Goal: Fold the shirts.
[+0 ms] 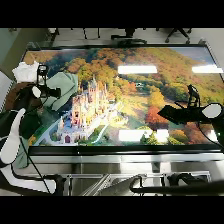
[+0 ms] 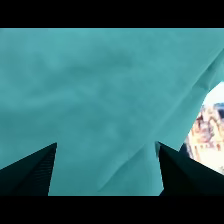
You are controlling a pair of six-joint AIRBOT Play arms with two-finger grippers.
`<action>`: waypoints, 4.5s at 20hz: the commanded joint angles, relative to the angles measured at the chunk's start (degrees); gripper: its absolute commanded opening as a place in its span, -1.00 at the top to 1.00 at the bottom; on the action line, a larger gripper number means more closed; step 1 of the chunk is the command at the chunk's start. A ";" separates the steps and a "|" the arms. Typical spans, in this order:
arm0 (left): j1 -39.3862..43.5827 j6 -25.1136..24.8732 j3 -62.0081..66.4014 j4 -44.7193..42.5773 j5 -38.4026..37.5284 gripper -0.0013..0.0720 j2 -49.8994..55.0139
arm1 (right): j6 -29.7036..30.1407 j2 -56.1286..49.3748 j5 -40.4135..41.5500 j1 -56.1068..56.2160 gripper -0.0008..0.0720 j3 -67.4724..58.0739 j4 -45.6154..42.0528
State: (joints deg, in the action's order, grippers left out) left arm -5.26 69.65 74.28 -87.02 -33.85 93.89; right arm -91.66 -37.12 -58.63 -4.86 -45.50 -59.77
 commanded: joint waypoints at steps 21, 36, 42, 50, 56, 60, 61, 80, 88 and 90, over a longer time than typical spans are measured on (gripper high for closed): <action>18.23 0.94 32.98 34.10 -45.68 0.90 -8.15 | 7.74 -2.12 -6.73 -0.04 0.46 -8.50 -0.72; 19.26 8.83 17.97 34.16 -47.98 -0.92 -6.10 | 10.47 -4.33 -8.81 0.09 -0.82 -6.67 0.28; 20.72 7.13 -9.68 34.07 -46.01 -0.92 -13.94 | 21.29 -12.09 -7.15 1.40 -0.82 -0.15 15.08; 31.04 7.37 -31.04 34.77 -16.76 -0.92 -16.61 | 30.82 -25.68 8.55 7.72 -0.39 0.72 21.79; 31.41 11.56 -31.04 37.64 -5.64 -0.91 -16.59 | 38.49 -31.76 8.50 7.89 0.45 -1.97 31.47; 31.41 11.19 -31.04 42.69 -1.88 0.30 -16.61 | 40.92 -31.71 2.89 7.43 0.91 -4.61 33.88; 31.30 11.04 -31.04 42.51 -2.10 0.69 -16.61 | 40.92 -31.69 1.31 6.97 0.91 -5.33 33.81; 10.93 3.96 5.07 42.93 -26.14 0.90 -55.91 | 42.21 7.69 -16.06 -9.57 0.92 -35.76 36.96; 11.13 2.34 1.97 41.77 -39.65 0.90 -46.71 | 40.44 5.62 -17.84 -9.42 0.92 -25.38 31.95; 11.13 2.29 -4.17 41.88 -37.79 0.90 -41.16 | 40.68 2.86 -17.53 -9.18 0.92 -17.33 32.50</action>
State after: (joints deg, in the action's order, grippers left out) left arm 5.89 72.29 75.59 -45.17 -69.78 46.37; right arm -50.92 -31.55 -75.77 -14.28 -71.00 -27.22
